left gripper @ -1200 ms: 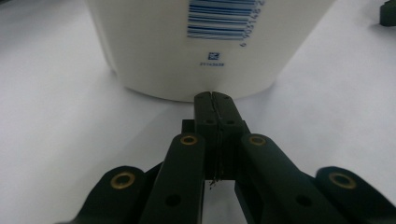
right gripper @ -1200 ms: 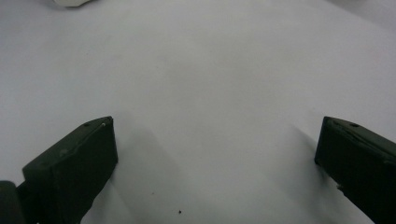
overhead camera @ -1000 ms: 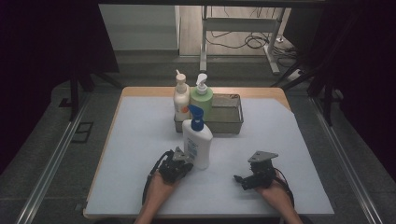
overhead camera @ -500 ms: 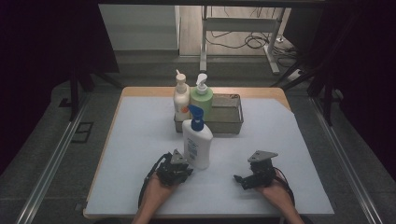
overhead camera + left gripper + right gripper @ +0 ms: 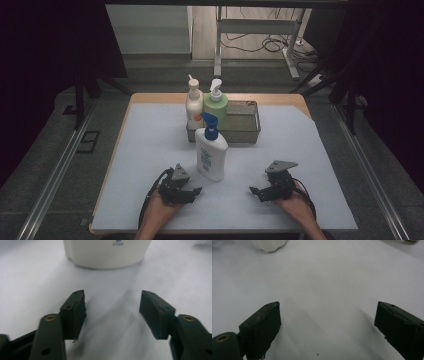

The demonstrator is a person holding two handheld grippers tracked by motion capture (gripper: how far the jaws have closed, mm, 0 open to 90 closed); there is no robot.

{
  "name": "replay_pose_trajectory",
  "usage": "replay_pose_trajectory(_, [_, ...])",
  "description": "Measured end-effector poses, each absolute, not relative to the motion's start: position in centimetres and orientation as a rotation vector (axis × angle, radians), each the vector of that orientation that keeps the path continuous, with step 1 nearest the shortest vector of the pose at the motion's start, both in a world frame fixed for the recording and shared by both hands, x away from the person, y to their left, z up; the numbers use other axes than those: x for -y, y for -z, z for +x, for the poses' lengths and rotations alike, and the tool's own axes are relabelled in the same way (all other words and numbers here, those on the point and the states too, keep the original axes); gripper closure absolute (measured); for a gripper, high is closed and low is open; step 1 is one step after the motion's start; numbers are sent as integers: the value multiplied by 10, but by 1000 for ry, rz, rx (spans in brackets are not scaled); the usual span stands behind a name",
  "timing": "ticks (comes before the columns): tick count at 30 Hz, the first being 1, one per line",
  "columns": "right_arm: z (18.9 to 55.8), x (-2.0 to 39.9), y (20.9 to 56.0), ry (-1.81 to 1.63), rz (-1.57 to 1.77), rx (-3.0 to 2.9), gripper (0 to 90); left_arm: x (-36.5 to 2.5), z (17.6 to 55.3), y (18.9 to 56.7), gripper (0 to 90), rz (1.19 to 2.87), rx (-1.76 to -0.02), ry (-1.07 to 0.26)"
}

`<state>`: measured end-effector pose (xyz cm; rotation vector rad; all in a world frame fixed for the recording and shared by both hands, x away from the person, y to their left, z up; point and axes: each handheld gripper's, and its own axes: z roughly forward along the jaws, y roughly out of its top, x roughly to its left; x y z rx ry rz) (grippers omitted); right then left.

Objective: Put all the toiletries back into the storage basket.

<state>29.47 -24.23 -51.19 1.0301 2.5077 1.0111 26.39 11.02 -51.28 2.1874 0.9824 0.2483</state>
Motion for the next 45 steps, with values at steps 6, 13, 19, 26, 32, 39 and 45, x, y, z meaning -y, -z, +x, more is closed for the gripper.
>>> replay_pose_trajectory(6, [295, 239, 506, -1025, 994, -2512, 70, -120, 255, 515, 227, 2163, -1025, -258])
replay_pose_trajectory(13, [295, 232, 496, -1055, 948, -2514, 21, -122, 250, 518, 137, 2183, -1039, -293])
replay_pose_trajectory(19, [295, 227, 490, -1064, 921, -2517, 0, -122, 248, 518, 125, 2203, -1034, -332])
replay_pose_trajectory(26, [297, 217, 479, -1099, 890, -2519, 0, -124, 247, 522, 119, 2196, -1047, -376])
replay_pose_trajectory(32, [300, 207, 471, -1133, 869, -2533, 0, -125, 247, 523, 119, 2190, -1043, -383])
replay_pose_trajectory(39, [304, 192, 458, -1170, 830, -2539, 0, -125, 247, 523, 119, 2181, -1047, -383])
replay_pose_trajectory(45, [305, 181, 450, -1191, 794, -2531, 0, -125, 247, 523, 119, 2176, -1049, -383])
